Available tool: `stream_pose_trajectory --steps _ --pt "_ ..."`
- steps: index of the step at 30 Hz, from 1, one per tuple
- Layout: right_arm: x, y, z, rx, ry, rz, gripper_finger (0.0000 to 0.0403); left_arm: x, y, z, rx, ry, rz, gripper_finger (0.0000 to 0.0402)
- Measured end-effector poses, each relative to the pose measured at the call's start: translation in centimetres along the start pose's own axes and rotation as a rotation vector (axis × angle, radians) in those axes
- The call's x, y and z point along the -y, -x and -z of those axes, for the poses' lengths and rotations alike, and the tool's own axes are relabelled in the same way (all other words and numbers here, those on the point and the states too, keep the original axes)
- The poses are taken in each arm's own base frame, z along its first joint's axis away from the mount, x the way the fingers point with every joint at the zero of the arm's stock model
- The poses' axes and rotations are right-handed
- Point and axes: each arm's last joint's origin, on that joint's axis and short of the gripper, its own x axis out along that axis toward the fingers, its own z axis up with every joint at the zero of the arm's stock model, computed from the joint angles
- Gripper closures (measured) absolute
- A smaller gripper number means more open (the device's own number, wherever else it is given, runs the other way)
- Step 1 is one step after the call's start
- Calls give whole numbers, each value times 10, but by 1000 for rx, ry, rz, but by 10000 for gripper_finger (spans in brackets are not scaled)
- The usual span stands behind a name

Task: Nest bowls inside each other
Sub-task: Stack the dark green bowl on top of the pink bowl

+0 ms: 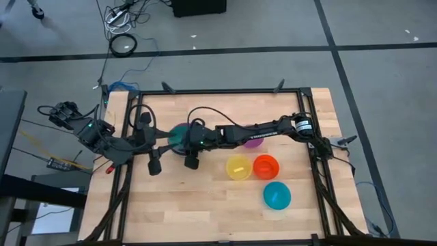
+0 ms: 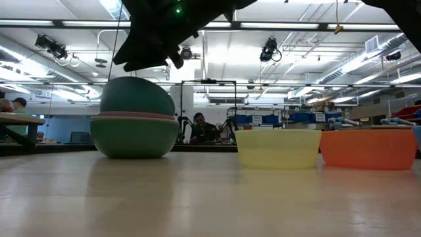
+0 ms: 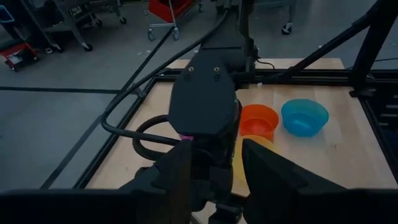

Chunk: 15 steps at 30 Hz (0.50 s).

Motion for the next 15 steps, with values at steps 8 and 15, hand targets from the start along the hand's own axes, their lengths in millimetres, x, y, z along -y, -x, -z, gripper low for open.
stream_pose_trajectory --steps 8,15 --pt "-1 0 3 -26 -28 35 275 0 0 1 -4 -4 -1 249" --pt "-6 -16 31 -169 -86 42 294 0 0 1 -5 -4 -1 249"
